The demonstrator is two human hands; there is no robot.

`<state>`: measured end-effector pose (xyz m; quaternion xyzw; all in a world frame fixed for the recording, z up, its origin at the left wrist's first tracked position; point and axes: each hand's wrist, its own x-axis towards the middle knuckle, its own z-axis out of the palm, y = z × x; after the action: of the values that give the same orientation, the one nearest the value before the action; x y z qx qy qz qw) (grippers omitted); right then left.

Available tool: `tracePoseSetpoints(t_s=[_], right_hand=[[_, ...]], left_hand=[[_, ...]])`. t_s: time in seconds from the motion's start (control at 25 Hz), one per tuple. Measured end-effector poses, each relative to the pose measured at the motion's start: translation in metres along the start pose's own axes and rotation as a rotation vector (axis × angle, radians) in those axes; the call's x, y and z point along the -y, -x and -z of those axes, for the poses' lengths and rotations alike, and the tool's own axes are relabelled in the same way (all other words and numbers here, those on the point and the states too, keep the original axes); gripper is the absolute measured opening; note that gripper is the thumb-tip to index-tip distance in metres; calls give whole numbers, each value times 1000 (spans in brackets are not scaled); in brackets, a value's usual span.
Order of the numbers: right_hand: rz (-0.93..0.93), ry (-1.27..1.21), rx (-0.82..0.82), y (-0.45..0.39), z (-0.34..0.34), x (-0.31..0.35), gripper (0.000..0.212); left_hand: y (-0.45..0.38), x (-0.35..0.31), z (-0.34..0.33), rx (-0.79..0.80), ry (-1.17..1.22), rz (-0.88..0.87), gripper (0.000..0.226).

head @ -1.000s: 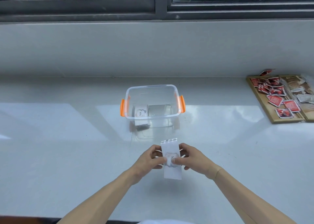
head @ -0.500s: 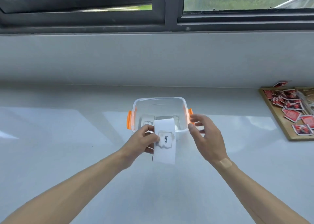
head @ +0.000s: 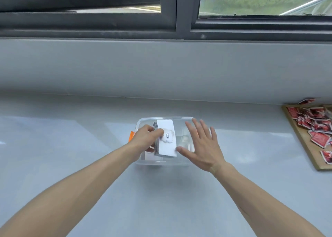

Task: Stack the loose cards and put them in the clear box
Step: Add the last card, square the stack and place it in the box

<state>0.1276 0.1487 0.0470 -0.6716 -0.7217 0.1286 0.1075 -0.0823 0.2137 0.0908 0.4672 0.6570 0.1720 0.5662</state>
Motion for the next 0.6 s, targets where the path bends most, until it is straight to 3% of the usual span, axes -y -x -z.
tracePoseSetpoints(t_s=[0.4, 0.6], right_hand=[[54, -19, 52, -14, -2, 3, 92], [57, -45, 41, -14, -4, 3, 93]], left_hand=[[-44, 19, -53, 51, -216, 59, 41], [-59, 29, -67, 97, -203, 137, 30]])
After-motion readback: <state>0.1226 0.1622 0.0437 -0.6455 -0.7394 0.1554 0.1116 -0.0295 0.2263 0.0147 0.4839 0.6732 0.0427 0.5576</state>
